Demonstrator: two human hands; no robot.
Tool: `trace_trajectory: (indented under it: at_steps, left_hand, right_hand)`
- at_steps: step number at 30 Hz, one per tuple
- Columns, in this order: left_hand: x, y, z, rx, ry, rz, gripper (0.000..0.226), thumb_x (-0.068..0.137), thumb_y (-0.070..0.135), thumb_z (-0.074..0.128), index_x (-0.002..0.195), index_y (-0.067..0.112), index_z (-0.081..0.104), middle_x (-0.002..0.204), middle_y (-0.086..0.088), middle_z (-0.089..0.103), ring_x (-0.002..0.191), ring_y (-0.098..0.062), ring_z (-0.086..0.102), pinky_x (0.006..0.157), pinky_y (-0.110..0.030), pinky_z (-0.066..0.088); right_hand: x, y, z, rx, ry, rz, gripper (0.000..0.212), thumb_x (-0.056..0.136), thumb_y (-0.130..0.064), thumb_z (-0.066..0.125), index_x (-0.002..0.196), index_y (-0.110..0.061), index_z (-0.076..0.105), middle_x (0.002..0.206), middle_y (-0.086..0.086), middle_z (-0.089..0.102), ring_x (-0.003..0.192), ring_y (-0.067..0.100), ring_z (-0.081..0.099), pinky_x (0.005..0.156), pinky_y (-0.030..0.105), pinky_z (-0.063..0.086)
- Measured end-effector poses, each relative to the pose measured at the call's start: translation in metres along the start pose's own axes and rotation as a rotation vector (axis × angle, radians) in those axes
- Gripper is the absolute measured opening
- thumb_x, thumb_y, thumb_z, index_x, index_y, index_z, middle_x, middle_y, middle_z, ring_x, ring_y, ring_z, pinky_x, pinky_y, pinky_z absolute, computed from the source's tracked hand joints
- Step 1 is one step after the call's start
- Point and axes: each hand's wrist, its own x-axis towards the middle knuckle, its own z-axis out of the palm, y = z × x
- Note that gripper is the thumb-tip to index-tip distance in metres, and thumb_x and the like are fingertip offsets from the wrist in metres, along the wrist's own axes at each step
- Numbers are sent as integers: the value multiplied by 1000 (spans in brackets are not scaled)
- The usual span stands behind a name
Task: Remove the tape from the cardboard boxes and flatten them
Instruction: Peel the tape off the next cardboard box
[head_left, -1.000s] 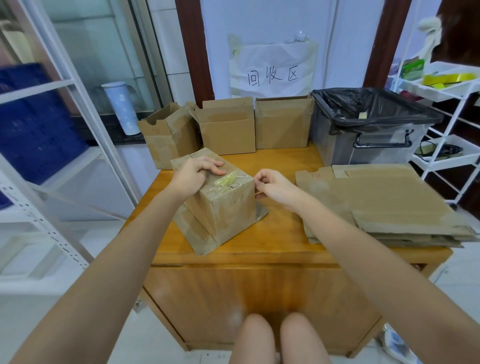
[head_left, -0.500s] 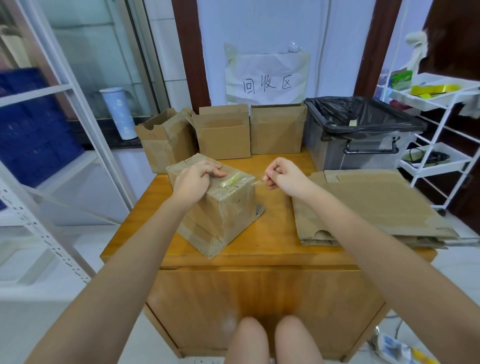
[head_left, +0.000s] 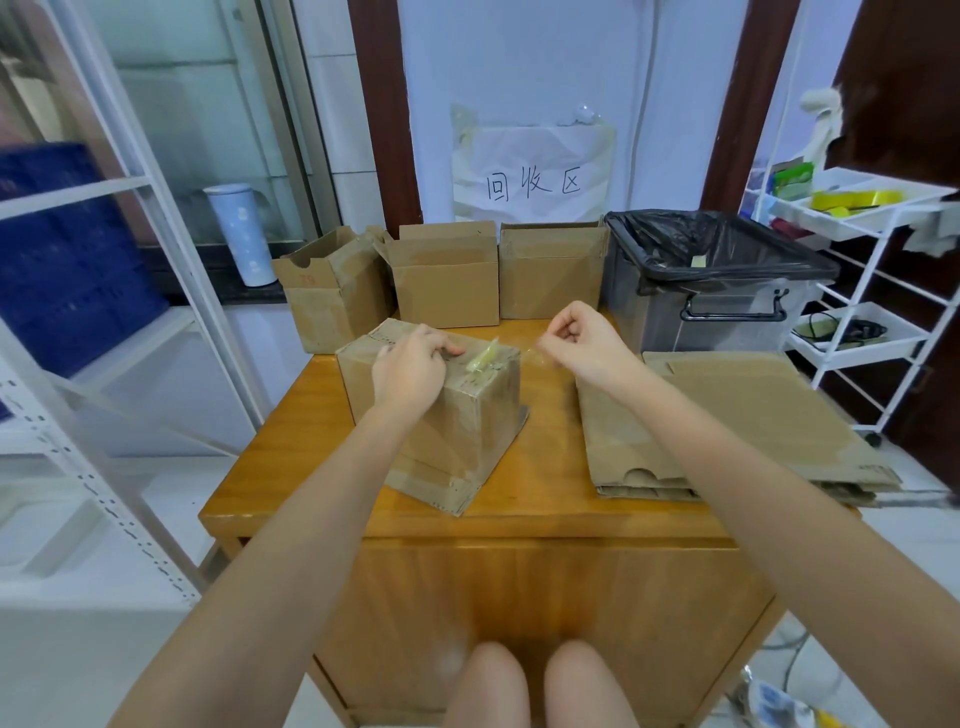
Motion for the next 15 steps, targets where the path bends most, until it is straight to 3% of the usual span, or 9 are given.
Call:
trace_trajectory:
  at_steps: [6, 10, 15]
  left_hand:
    - [3, 1, 5, 22, 10, 3, 46, 95, 1, 32, 107, 24, 71, 125, 8, 59, 118, -13, 49, 100, -31, 26]
    - [5, 2, 7, 24, 15, 2, 46, 96, 2, 32, 107, 24, 71, 123, 7, 59, 117, -14, 50, 100, -32, 26]
    - [6, 2, 9, 36, 13, 3, 45, 96, 4, 33, 108, 24, 70, 123, 6, 59, 117, -15, 50, 99, -32, 25]
  right_hand:
    - [-6, 6, -5, -139, -3, -93, 25, 85, -11, 68, 80, -19, 45, 78, -4, 50, 67, 8, 45, 66, 19, 43]
    - [-12, 9, -7, -123, 25, -107, 23, 83, -4, 62, 77, -16, 44, 77, 1, 49, 69, 13, 44, 66, 26, 42]
    - [-17, 8, -12, -135, 60, -128, 22, 81, -3, 62, 76, -15, 44, 75, 1, 49, 67, 13, 43, 64, 23, 40]
